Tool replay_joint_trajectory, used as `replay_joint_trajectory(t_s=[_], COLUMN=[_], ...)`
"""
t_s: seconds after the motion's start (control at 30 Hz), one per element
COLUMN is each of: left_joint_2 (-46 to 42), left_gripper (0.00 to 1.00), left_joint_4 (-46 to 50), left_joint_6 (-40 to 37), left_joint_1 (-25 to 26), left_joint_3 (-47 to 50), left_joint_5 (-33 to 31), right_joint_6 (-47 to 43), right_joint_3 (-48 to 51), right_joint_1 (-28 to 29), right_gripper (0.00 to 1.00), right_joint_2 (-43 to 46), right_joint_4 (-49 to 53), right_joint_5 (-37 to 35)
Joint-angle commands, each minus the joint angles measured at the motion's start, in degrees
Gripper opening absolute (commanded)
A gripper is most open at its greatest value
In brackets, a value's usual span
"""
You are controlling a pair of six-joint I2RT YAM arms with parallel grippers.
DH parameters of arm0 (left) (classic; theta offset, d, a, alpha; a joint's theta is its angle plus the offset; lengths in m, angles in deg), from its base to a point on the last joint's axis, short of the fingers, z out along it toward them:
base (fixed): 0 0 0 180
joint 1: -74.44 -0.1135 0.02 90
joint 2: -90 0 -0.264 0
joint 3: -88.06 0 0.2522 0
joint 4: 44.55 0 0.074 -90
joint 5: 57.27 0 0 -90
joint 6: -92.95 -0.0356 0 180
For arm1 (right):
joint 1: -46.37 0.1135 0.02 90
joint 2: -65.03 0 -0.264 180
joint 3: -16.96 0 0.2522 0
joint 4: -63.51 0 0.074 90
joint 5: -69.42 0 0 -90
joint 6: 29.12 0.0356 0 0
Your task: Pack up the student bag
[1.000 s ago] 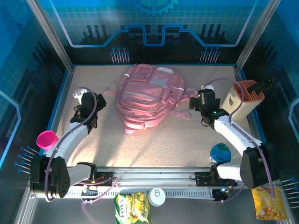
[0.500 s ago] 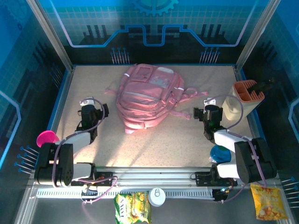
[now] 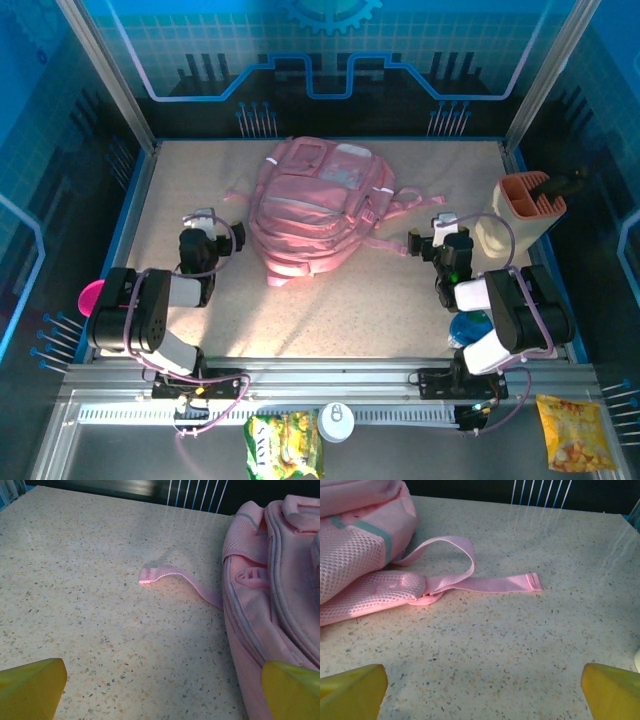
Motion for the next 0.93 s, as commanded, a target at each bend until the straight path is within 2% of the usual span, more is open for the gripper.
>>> replay_joint_trajectory(t_s=[0.0,0.13,0.4,0.9], left_joint_2=[0.58,0.85,0.86,1.00], left_gripper=[0.99,0.99,0.99,0.99], left_joint_4=[-4.00,-1.90,-0.07,0.22], left_joint_6=[-0.92,-2.20,-4.17,-4.15], left_joint_1=[0.02,1.92,2.43,2.54], left_joint_3=[0.12,-1.23,-2.23,-2.54], left_joint_5=[-0.59,-5.09,-1.32,-1.52], right_joint_6=[-0.83,0.04,0.05,0.04], right_joint_3=[-0.45,-3.92,-3.84,-3.85], right_joint_1=[-0.82,-0.81,-0.89,-0.90], right_gripper=[1.00,1.00,1.00,1.00], right_joint_2=[-0.15,-0.13,-0.21,-0.19], right_joint_4=[-5.14,1.42,1.03,1.06], right_joint_5=[1.85,-0.24,-0.18,-0.18])
